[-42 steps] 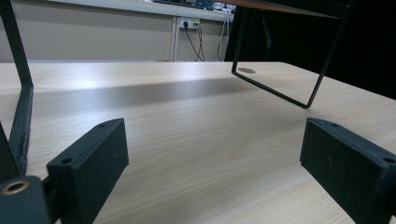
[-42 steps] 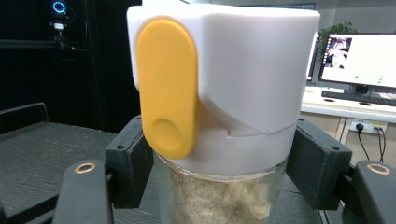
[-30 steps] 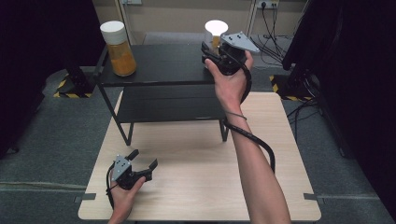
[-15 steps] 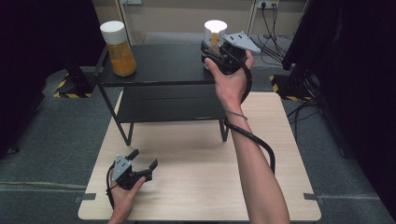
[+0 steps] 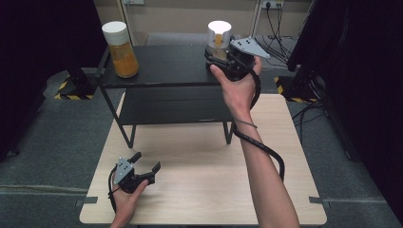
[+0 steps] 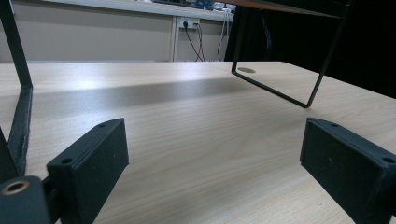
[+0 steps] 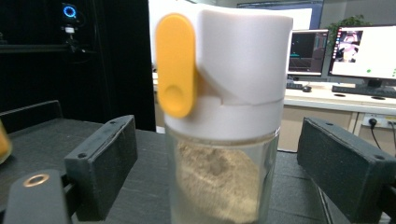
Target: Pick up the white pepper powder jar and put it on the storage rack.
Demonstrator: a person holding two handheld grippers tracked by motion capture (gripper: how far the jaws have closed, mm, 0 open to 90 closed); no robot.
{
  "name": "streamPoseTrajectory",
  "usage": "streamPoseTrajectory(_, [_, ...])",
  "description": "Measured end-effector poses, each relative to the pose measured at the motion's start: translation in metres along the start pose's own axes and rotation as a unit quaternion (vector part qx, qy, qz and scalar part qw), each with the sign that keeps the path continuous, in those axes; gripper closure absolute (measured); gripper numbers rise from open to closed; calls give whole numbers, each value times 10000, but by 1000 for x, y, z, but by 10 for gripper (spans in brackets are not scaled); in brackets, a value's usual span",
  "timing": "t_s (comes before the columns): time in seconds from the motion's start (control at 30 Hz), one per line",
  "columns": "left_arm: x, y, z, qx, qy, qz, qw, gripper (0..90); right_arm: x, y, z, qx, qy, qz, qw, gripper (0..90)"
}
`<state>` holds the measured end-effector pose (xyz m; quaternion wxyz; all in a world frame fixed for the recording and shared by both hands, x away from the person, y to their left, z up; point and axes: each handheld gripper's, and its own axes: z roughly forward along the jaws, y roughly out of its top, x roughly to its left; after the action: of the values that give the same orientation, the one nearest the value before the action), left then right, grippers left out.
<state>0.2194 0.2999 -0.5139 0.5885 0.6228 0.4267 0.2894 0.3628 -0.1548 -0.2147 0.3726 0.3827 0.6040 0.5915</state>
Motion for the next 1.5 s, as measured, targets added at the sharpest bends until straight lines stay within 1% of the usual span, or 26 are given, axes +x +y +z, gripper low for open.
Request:
streamPoseTrajectory(0.27, [0,0,0,-4,1,1,10000,73,0,-8,-16,-43,156,-38,9999,99])
streamPoseTrajectory(0.4, [0,0,0,-5,3,-8,10000,73,2,-12,-25,-91,240,-128,9996,95])
streamPoseTrajectory(0.7, [-1,0,0,-9,13,-1,10000,73,3,-22,-43,-114,349,-207,9991,89])
streamPoseTrajectory(0.9, [-1,-1,0,-20,17,-5,10000,73,2,-31,-55,-87,460,-208,9987,86])
streamPoseTrajectory(1.07, [-1,-1,0,-16,16,1,10000,73,2,-38,-64,-31,526,-288,9982,87])
streamPoseTrajectory(1.2, [-1,-1,0,-15,21,11,10000,73,1,-46,-74,-2,630,-268,9977,87])
streamPoseTrajectory(1.33, [-2,0,0,-9,27,24,10000,73,2,-56,-82,28,685,-265,9973,87])
streamPoseTrajectory(1.5, [-2,-1,0,-15,32,16,10000,73,3,-68,-89,57,767,-236,9968,87])
